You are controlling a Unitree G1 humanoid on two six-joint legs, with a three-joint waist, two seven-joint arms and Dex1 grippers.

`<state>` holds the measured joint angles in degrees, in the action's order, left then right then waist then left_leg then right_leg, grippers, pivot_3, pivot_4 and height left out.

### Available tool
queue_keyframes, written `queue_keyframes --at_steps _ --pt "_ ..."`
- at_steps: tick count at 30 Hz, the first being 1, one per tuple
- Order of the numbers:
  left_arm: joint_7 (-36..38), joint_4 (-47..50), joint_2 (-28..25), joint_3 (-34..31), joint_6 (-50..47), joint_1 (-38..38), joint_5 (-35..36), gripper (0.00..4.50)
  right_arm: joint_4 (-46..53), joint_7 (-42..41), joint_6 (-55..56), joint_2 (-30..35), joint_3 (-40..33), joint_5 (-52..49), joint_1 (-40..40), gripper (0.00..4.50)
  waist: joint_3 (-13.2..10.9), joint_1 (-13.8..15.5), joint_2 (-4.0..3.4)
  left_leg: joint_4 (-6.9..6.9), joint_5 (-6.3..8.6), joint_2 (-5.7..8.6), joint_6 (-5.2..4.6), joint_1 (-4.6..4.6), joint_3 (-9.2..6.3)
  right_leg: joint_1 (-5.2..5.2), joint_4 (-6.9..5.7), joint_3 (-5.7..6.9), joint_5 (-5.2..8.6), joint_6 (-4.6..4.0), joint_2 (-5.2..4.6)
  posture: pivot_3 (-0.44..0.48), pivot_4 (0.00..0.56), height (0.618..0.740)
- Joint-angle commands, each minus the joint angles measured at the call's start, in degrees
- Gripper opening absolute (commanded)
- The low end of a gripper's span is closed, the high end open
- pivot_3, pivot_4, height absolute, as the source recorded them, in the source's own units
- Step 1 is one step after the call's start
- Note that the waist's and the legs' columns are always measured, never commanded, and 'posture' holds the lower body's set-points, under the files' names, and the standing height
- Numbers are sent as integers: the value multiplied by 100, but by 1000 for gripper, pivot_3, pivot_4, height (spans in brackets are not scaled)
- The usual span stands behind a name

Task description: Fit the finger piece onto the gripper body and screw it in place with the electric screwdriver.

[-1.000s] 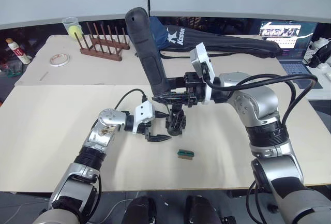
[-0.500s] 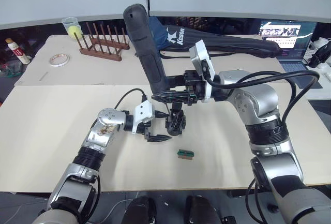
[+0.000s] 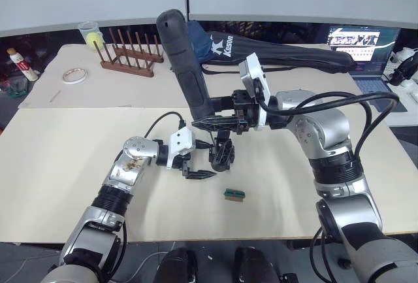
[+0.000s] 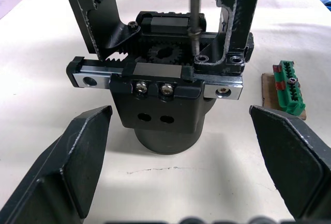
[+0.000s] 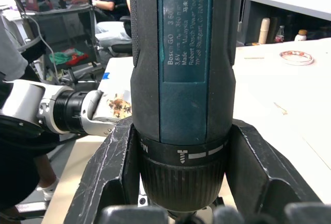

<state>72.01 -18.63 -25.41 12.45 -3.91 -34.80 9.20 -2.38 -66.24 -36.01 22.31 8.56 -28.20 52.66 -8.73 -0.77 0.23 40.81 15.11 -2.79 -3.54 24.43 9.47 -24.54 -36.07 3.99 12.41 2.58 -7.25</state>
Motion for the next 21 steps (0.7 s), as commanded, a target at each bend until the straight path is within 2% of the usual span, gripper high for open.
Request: queue_keyframes --at_steps 1,21 --pt "21 171 -47 -79 22 -44 104 4500 171 -82 206 -3 -112 -102 61 1899 0 -1 0 0 0 0 0 0 0 0 0 0 0 0 0 0 150 740" --pt "13 129 -29 -63 39 -55 83 4500 445 -11 -123 56 -245 -322 84 1899 0 -1 0 0 0 0 0 0 0 0 0 0 0 0 0 0 150 740"
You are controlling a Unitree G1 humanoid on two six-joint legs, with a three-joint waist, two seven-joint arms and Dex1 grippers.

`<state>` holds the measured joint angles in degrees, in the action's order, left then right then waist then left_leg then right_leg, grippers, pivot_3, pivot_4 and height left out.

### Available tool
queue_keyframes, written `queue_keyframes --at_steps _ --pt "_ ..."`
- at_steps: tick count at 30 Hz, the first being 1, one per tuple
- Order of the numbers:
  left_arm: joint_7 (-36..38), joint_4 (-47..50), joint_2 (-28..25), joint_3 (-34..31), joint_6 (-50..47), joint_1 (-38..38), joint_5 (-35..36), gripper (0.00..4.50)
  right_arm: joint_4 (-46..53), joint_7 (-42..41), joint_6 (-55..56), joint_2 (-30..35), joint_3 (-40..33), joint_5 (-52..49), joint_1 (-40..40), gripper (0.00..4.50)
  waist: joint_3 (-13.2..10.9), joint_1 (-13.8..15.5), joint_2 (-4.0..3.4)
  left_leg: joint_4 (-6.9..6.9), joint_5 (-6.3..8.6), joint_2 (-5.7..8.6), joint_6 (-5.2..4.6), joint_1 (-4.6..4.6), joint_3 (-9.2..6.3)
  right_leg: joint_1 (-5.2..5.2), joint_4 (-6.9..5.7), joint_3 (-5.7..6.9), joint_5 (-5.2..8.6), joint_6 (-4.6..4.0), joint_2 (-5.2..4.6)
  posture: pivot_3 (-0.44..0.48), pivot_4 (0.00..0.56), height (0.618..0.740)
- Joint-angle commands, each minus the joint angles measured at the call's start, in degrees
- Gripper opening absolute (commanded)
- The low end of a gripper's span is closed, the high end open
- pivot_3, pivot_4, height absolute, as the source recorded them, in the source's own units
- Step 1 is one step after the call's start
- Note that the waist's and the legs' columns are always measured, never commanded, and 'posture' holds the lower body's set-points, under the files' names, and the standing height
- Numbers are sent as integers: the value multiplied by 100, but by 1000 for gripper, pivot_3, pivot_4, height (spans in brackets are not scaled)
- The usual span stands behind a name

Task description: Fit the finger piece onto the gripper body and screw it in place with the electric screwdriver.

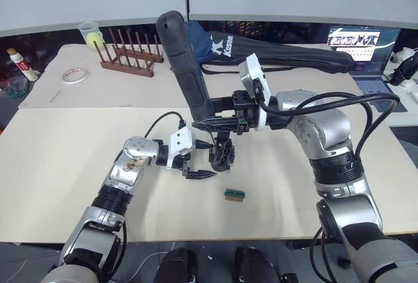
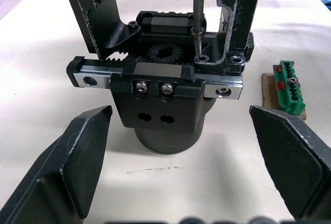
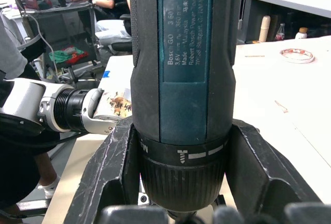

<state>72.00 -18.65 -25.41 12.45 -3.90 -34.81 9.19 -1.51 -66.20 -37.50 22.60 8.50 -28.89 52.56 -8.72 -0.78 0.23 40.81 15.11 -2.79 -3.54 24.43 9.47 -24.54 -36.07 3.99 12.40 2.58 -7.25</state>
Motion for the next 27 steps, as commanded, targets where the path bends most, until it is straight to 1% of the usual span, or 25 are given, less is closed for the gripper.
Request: queue_keyframes --at_steps 1,16,27 --pt "14 134 -28 -60 39 -52 84 4500 367 -6 16 29 -240 -263 88 1899 0 0 0 0 0 0 0 0 0 0 0 0 0 0 0 0 150 740" --pt "25 222 -31 -54 13 -29 102 4500 300 42 256 -16 -129 -162 -38 1899 0 -1 0 0 0 0 0 0 0 0 0 0 0 0 0 0 150 740" --pt "22 255 -42 -60 0 -1 107 4500 234 50 291 -104 -144 -147 68 1899 0 0 0 0 0 0 0 0 0 0 0 0 0 0 0 0 150 740"
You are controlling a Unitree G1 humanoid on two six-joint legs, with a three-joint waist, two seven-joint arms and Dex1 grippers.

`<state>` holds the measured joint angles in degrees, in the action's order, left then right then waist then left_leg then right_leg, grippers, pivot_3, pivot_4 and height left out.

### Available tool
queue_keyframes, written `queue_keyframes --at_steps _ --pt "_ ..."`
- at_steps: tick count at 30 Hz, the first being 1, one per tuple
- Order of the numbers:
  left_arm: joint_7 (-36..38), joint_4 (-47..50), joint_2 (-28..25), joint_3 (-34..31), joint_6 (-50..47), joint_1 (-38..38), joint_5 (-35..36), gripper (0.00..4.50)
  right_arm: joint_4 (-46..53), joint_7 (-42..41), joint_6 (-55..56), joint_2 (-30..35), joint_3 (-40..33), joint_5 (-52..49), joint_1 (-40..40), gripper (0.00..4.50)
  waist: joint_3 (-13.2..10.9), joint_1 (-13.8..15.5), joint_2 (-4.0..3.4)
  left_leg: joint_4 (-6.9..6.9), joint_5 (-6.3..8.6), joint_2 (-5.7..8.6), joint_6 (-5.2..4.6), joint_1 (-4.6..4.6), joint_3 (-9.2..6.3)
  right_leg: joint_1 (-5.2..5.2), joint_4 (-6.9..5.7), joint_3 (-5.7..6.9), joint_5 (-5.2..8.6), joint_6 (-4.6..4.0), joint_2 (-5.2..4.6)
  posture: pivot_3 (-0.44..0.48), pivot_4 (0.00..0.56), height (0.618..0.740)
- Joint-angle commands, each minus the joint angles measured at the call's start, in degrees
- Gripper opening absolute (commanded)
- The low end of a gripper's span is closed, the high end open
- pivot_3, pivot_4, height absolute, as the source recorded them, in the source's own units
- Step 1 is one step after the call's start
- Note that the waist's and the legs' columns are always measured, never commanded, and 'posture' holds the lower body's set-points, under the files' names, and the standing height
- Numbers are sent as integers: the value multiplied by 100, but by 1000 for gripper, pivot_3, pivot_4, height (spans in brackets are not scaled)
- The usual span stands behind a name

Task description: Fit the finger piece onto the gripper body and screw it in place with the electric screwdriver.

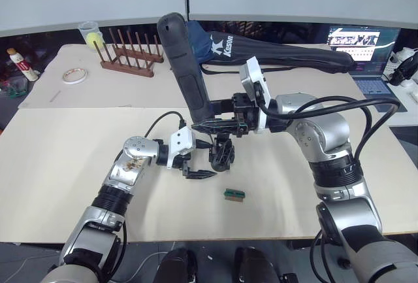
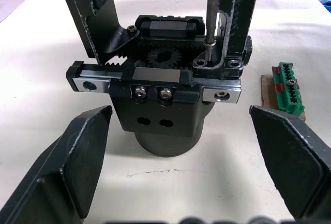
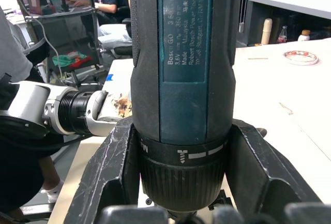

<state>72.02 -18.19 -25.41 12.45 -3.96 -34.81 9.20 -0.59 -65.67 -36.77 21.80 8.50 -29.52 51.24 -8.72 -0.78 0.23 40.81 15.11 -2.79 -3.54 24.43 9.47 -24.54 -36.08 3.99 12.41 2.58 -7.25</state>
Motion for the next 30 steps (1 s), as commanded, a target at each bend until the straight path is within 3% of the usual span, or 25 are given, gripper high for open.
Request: queue_keyframes --at_steps 1,30 --pt "20 206 -41 -61 6 -3 107 4500 131 -11 230 -27 -145 -75 208 1899 0 2 0 0 0 0 0 0 0 0 0 0 0 0 0 0 150 740" --pt "32 142 -51 -64 5 -41 93 4500 24 -143 464 -17 -106 47 146 1899 0 1 0 0 0 0 0 0 0 0 0 0 0 0 0 0 150 740"
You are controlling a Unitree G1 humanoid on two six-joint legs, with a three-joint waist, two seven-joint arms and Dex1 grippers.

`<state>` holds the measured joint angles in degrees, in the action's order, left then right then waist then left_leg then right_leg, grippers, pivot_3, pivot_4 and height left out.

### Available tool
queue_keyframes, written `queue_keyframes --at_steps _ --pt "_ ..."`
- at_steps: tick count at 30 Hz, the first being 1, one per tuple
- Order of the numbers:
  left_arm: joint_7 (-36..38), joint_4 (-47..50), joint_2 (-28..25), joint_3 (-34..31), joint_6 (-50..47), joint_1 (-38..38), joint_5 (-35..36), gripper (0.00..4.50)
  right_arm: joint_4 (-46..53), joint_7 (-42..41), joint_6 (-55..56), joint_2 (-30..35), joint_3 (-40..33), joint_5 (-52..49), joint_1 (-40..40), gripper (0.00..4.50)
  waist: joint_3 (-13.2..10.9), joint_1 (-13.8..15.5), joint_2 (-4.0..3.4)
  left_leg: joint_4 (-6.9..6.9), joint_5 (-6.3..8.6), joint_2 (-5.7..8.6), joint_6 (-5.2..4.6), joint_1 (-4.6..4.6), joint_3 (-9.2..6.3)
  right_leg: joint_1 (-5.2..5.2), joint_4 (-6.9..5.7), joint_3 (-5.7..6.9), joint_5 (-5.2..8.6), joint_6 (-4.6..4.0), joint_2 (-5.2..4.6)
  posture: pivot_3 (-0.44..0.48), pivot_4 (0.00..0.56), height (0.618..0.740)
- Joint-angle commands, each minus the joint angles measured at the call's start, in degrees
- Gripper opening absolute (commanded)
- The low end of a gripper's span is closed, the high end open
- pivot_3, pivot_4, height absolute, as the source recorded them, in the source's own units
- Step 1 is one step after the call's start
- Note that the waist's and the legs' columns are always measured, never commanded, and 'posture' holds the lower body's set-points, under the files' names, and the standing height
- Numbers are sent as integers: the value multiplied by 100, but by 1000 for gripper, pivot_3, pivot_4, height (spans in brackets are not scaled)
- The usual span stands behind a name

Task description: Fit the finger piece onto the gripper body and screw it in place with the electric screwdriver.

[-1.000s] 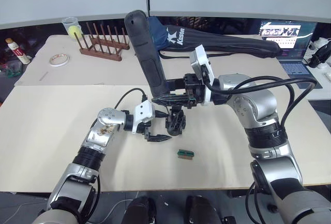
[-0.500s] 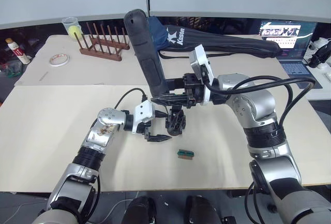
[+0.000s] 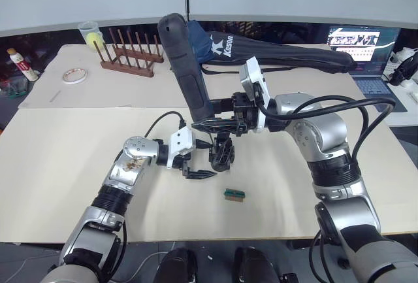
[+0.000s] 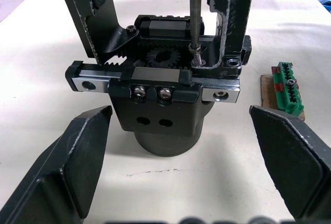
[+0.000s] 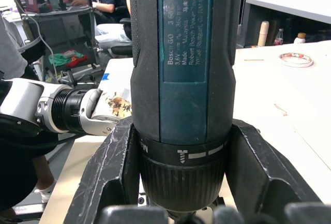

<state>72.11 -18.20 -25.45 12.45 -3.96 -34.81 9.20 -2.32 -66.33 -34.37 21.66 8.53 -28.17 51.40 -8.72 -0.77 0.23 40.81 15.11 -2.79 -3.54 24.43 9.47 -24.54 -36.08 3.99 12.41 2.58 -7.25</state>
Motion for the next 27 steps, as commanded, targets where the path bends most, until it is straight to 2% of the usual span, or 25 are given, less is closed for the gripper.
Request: queue_keyframes --at_steps 1,27 --pt "21 140 -47 -64 2 -43 91 4500 223 -83 245 -1 -104 -86 103 1899 0 0 0 0 0 0 0 0 0 0 0 0 0 0 0 0 150 740" --pt "14 145 -45 -60 4 -30 91 4500 241 -306 557 183 -89 51 -63 1899 0 4 0 0 0 0 0 0 0 0 0 0 0 0 0 0 150 740"
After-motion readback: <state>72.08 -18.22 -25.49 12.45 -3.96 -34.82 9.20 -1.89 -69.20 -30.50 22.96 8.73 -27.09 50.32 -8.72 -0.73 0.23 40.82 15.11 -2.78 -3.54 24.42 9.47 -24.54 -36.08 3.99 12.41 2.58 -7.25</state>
